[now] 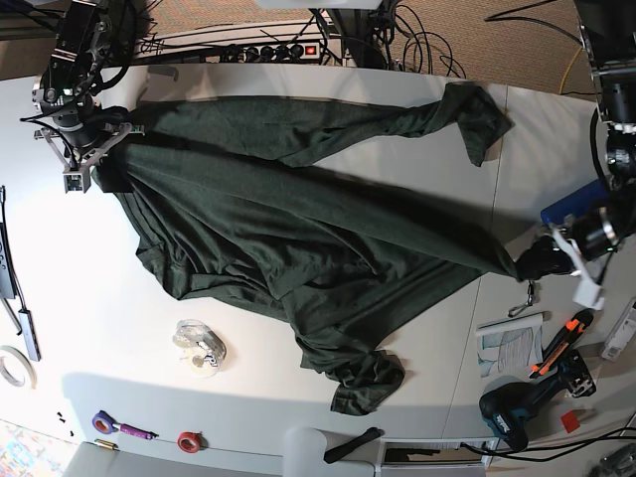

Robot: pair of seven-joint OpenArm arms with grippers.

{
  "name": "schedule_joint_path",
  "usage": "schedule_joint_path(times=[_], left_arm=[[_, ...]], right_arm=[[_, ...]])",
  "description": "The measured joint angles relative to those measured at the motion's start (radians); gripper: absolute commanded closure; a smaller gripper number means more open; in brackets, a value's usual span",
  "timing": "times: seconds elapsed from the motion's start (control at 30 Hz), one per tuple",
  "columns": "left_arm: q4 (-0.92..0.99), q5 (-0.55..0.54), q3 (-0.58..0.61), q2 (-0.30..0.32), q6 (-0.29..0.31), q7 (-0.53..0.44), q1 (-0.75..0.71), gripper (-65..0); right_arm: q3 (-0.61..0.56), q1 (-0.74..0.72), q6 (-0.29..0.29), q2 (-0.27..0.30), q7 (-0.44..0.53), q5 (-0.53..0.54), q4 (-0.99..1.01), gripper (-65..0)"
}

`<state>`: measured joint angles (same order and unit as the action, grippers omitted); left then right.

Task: Layout the t-shirt on the table in an organized manner, then fold the t-shirt properly
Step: 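Pull the hem with the left gripper outward to spread the body, then drag the hem with the left gripper toward the sleeve end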

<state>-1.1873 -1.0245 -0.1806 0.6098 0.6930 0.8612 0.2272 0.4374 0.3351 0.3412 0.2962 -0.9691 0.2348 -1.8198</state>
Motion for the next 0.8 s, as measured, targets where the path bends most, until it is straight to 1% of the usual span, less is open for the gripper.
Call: schedule_joint_path(times=[0.03,0.1,0.13,0.27,0.47,0.6,0.63,0.7,0.8], left_arm=[[0.0,0.035,0.02,0.0,-0.003,-0.032,0.004,-23.8],[0.0,0.074,0.045,0.0,-0.008,-0.07,0.005,-24.1],[0.0,0.083,0.049,0.0,-0.028,-0.072,0.005,-24.1],[0.0,0.093,0.05,0.0,-0.029,-0.077,0.003,-24.1],[0.0,0.093,0.05,0.0,-0.019,-0.077,0.003,-24.1],[0.0,0.083,0.049,-0.006,-0.014,-0.005,-0.002,-24.1],[0.0,0.081,0.049,-0.01,-0.003,0.01,-0.006,-24.1],[0.0,0.075,0.049,-0.023,-0.003,0.009,-0.017,-24.1],[0.0,0.098,0.049,-0.056,-0.004,-0.007,-0.019,-24.1]], right_arm=[[0.0,0.0,0.0,0.0,-0.003,0.0,0.0,0.0],[0.0,0.0,0.0,0.0,-0.003,0.0,0.0,0.0],[0.0,0.0,0.0,0.0,-0.003,0.0,0.0,0.0],[0.0,0.0,0.0,0.0,-0.003,0.0,0.0,0.0],[0.0,0.0,0.0,0.0,-0.003,0.0,0.0,0.0],[0.0,0.0,0.0,0.0,-0.003,0.0,0.0,0.0],[0.0,0.0,0.0,0.0,-0.003,0.0,0.0,0.0],[0.0,0.0,0.0,0.0,-0.003,0.0,0.0,0.0],[0.0,0.0,0.0,0.0,-0.003,0.001,0.0,0.0]])
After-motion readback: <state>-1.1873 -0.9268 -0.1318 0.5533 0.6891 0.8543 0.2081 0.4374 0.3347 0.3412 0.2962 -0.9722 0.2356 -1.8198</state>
